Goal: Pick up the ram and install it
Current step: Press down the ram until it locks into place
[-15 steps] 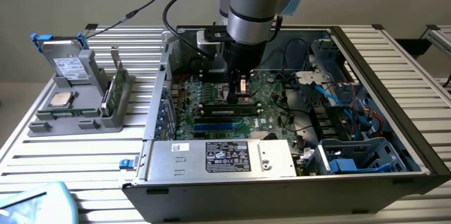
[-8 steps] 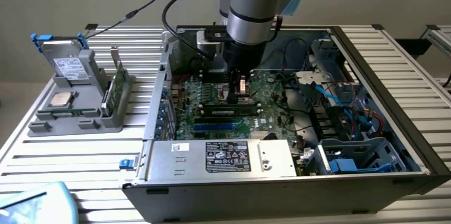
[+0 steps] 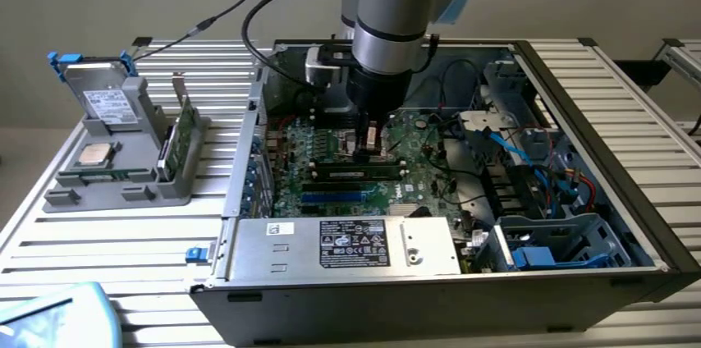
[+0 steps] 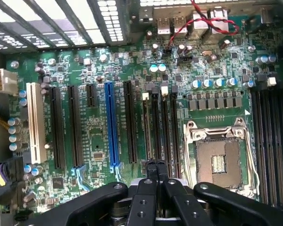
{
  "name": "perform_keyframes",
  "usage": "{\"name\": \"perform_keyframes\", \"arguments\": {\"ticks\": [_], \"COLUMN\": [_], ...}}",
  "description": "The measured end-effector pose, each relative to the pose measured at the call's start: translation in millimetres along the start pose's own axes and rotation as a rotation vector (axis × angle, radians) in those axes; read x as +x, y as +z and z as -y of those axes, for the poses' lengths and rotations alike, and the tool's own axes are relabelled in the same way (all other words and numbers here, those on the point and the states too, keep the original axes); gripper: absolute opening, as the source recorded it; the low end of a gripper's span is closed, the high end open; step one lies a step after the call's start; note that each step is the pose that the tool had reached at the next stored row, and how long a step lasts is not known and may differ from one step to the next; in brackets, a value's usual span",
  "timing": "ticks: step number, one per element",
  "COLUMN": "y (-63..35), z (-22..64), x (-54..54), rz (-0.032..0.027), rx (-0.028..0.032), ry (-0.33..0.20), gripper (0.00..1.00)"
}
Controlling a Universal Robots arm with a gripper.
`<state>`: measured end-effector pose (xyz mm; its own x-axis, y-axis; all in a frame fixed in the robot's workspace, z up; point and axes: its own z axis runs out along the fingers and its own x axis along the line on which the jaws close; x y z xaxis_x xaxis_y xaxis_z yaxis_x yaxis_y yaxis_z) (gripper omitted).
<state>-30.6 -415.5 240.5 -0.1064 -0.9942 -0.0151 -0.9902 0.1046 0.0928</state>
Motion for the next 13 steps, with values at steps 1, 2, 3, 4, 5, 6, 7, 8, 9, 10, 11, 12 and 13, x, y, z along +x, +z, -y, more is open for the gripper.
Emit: {"name": "perform_keyframes", "arguments": {"ticks": [1, 2, 3, 4, 5, 6, 7, 8, 9, 10, 11, 12, 13], "y": [0.8, 1.5, 1.8, 1.9, 2.1, 2.2, 2.2, 2.2, 2.2, 2.2, 2.2, 2.2, 2.2], "z": [0.1, 0.1, 0.2, 0.2, 0.2, 0.2, 0.2, 0.2, 0.2, 0.2, 0.2, 0.2, 0.3], "x": [0.0, 0.0, 0.0, 0.0, 0.0, 0.0, 0.0, 0.0, 0.0, 0.0, 0.0, 0.0, 0.0], "rz": [0.0017, 0.0034, 0.0048, 0.0064, 0.0080, 0.0111, 0.0127, 0.0141, 0.0154, 0.0167, 0.0181, 0.0195, 0.0209], "rx": [0.0003, 0.0005, 0.0008, 0.0010, 0.0013, 0.0018, 0.0020, 0.0022, 0.0025, 0.0027, 0.0029, 0.0032, 0.0034], "ry": [0.017, 0.036, 0.053, 0.070, 0.086, 0.119, 0.135, 0.150, 0.165, 0.179, 0.194, 0.209, 0.224], "gripper": [0.10, 0.10, 0.10, 0.10, 0.10, 0.10, 0.10, 0.10, 0.10, 0.10, 0.10, 0.10, 0.10]}}
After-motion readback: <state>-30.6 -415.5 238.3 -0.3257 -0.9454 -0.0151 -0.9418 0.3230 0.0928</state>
